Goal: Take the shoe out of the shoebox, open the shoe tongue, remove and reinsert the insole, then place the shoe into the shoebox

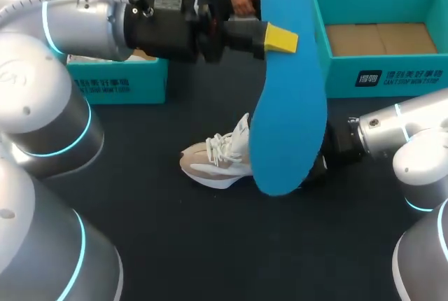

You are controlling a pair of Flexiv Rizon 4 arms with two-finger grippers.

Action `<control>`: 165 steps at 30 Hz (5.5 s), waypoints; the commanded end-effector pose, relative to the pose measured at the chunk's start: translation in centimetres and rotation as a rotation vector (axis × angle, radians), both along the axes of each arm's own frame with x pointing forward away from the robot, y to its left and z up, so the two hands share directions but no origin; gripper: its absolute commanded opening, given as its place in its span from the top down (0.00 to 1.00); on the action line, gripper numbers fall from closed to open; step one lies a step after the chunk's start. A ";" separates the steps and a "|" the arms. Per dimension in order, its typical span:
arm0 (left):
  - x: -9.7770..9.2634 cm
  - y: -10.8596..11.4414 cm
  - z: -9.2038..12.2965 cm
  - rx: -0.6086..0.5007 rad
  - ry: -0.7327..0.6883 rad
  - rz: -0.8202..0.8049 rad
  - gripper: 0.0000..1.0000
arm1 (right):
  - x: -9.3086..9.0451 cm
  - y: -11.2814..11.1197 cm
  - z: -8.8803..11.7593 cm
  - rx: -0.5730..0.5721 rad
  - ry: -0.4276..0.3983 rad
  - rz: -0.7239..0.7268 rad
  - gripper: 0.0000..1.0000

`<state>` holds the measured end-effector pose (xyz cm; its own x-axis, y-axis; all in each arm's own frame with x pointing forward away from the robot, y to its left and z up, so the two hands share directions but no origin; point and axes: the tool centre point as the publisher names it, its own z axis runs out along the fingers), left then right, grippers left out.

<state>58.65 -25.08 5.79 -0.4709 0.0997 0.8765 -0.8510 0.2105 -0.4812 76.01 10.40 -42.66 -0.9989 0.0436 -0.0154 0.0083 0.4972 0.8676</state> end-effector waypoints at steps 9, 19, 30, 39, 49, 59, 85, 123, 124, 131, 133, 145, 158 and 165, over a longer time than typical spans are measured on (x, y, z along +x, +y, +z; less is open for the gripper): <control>0.1 0.2 0.0 0.003 0.000 0.000 1.00 | -0.1 0.2 -0.4 -0.004 0.000 -0.002 1.00; 0.1 0.2 0.0 0.003 0.000 0.000 1.00 | -0.1 0.2 -0.4 -0.004 0.000 -0.002 1.00; 0.1 0.2 0.0 0.003 0.000 0.000 1.00 | -0.1 0.2 -0.4 -0.004 0.000 -0.002 1.00; 0.1 0.2 0.0 0.003 0.000 0.000 1.00 | -0.1 0.2 -0.4 -0.004 0.000 -0.002 0.00; 0.1 0.2 0.0 0.003 0.000 0.000 1.00 | -0.1 0.2 -0.4 -0.004 0.000 -0.002 0.00; 0.1 0.2 0.0 0.003 0.000 0.000 1.00 | -0.3 -1.0 0.7 -0.068 0.028 0.000 0.00; 0.1 0.2 0.0 0.003 0.000 0.000 1.00 | -1.3 -4.0 5.2 -0.368 0.100 -0.034 0.00; 0.1 0.2 0.0 0.003 0.000 0.000 1.00 | -1.4 -3.1 9.7 -0.740 0.121 -0.090 0.00; 0.1 0.2 0.0 0.003 0.000 0.000 1.00 | -1.4 -3.1 9.7 -0.753 0.118 -0.088 0.00; 0.1 0.2 0.0 0.003 0.000 0.000 1.00 | -1.6 -2.3 10.0 -0.804 0.116 -0.125 0.00; 0.1 0.2 0.0 0.003 0.000 0.000 1.00 | -1.6 -2.3 10.0 -0.804 0.116 -0.125 0.00; 0.1 0.2 0.0 0.003 0.000 0.000 1.00 | -0.5 -1.8 10.1 -0.817 0.107 -0.142 0.00; 0.1 0.2 0.0 0.003 0.000 0.000 1.00 | 5.5 1.2 4.7 -0.759 0.037 -0.078 0.00; 0.1 0.2 0.0 0.003 0.000 0.000 1.00 | 5.4 2.4 2.6 -0.778 0.064 -0.065 0.00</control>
